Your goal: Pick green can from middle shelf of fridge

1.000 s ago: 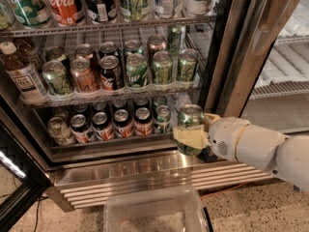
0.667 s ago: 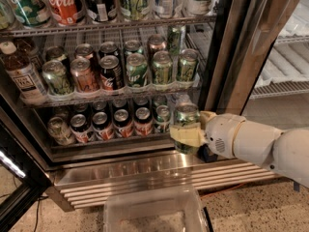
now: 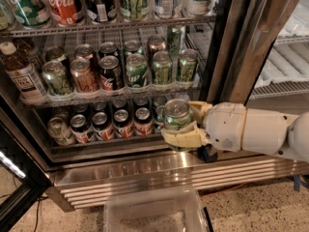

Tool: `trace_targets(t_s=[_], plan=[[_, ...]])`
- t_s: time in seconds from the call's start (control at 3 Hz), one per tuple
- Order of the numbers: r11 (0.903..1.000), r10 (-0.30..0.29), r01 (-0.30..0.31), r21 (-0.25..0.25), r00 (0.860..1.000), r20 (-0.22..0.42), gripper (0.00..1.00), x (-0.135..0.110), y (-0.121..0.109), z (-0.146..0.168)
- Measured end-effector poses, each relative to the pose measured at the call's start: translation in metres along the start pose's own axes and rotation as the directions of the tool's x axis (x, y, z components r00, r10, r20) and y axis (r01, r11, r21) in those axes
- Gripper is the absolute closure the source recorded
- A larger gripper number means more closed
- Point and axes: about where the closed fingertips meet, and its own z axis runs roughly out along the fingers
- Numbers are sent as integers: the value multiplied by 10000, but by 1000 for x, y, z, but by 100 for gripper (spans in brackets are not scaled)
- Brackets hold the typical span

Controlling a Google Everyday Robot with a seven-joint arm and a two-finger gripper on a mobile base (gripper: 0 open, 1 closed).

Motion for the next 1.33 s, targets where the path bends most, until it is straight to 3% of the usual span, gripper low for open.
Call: trace_targets(t_s=[0.33, 0.67, 1.0, 1.33], plan=[[9836, -1136, 1155, -1385, 9933, 215, 100, 2, 30, -16], [9411, -1964, 1905, -2795, 9805, 70, 100, 10, 75, -28], [9003, -2435, 2353, -3661, 9696, 243, 100, 7, 108, -33], [8731, -2568, 2804, -3989, 9599, 1127, 100, -23, 137, -33]])
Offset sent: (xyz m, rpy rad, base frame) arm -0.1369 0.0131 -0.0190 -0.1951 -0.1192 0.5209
